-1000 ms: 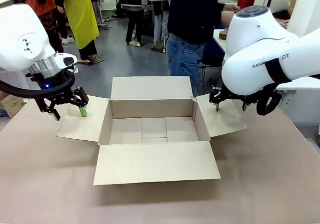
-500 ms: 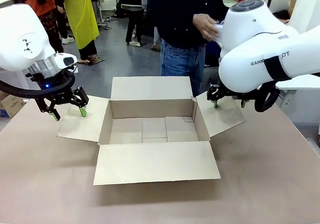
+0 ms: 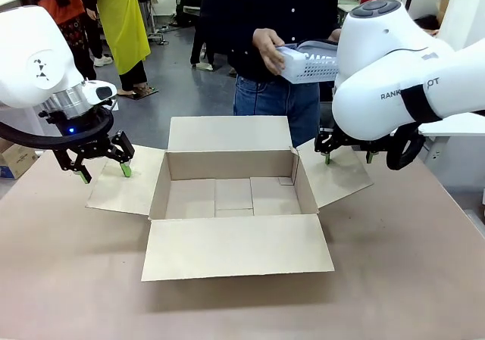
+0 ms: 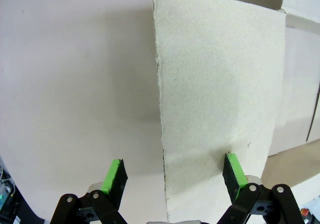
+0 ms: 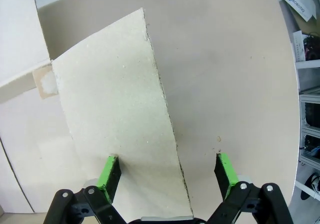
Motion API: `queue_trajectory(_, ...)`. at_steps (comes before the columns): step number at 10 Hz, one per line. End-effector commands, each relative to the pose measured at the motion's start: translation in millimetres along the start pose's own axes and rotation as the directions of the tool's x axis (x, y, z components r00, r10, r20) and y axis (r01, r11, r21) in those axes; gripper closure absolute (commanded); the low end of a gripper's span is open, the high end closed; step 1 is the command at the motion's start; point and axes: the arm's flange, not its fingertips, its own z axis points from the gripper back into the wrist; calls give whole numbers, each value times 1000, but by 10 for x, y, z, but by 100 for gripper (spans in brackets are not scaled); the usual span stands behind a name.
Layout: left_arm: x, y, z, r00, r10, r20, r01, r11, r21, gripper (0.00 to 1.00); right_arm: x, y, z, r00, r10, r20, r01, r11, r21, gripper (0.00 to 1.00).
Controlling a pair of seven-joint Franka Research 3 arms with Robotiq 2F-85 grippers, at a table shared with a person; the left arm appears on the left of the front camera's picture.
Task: Pack the gift set into the box.
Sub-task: Lift both hands away from the flaps of the Package Box.
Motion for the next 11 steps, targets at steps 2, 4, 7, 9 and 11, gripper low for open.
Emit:
queue_trajectory(2, -11, 4, 11, 1000, 7, 10, -7, 1000, 17, 0, 15, 10, 22, 1000, -19, 17, 20, 999, -28, 0)
queue_trajectory(4, -11, 4, 11, 1000, 7, 10, -7, 1000, 17, 0, 15, 10, 22, 1000, -19, 17, 20, 999, -28, 0)
queue_trajectory(7, -11, 4, 11, 1000, 7, 10, -7, 1000, 17, 0, 15, 10, 22, 1000, -19, 17, 20, 999, -28, 0)
queue_trajectory(9, -11, 4, 11, 1000, 7, 10, -7, 1000, 17, 0, 15, 10, 22, 1000, -19, 17, 20, 999, -28, 0)
queue_trajectory(11, -11, 4, 11, 1000, 7, 10, -7, 1000, 17, 0, 15, 10, 22, 1000, -19, 17, 20, 999, -28, 0)
